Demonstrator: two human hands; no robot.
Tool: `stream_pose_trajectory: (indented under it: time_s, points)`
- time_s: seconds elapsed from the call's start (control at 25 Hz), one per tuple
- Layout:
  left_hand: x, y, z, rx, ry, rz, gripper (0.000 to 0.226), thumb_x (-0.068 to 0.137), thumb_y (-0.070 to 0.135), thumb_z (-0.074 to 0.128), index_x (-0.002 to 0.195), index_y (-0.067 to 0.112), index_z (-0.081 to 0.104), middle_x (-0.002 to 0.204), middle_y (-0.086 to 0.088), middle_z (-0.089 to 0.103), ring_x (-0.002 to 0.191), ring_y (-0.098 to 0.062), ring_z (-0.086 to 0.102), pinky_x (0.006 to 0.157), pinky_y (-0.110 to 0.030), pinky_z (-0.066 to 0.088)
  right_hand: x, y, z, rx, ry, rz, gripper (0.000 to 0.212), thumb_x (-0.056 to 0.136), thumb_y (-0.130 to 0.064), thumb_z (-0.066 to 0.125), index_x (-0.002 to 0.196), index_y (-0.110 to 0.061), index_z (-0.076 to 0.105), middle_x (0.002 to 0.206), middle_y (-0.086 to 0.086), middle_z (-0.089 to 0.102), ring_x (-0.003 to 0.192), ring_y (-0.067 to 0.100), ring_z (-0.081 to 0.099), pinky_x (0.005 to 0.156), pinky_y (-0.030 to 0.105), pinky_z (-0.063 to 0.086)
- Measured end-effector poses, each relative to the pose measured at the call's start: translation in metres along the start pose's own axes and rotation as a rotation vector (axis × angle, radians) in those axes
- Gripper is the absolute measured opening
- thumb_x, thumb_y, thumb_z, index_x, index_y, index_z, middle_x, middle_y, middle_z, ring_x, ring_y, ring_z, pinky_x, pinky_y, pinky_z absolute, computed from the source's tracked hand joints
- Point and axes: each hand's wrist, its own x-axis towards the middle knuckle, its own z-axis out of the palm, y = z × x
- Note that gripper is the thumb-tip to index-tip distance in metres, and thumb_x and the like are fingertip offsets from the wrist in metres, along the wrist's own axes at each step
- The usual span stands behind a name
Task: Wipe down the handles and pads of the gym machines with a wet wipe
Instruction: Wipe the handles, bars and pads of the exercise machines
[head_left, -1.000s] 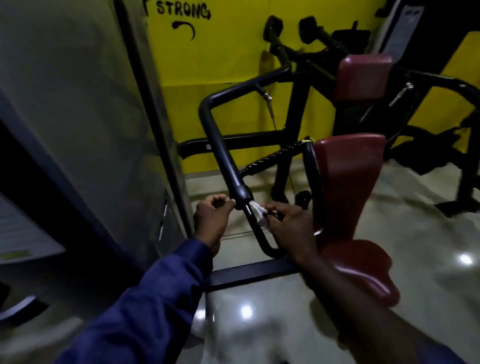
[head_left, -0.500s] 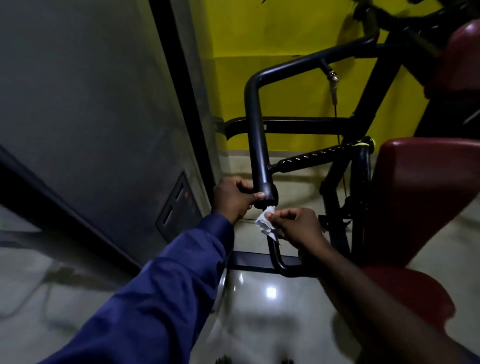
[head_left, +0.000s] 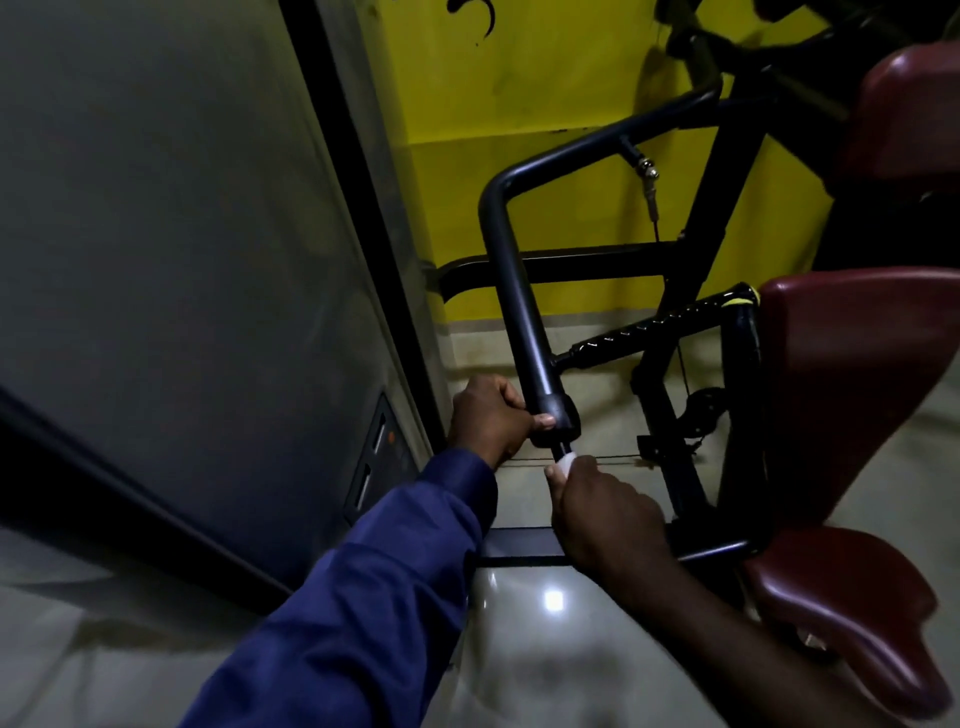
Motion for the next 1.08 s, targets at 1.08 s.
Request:
stream_pose_trajectory:
  time_s: [1.08]
  points:
    - [-0.046,-0.002,0.040,-0.191,0.028,0.045,0.033,0.096,0.005,0.050,0.115,0.021,0.029,0.123,-0.015,0.044,0.097,-0.039,0.063,0.061,-0.052,0.064,-0.056,0.023,0.034,-0.493,0.294,-0.141,0.040,0.110,-0.034,0.026,0.121,-0.013,0.058,0.108,0.006,0.060,0.109,0.032,0.054,0.122,0.062,0.014]
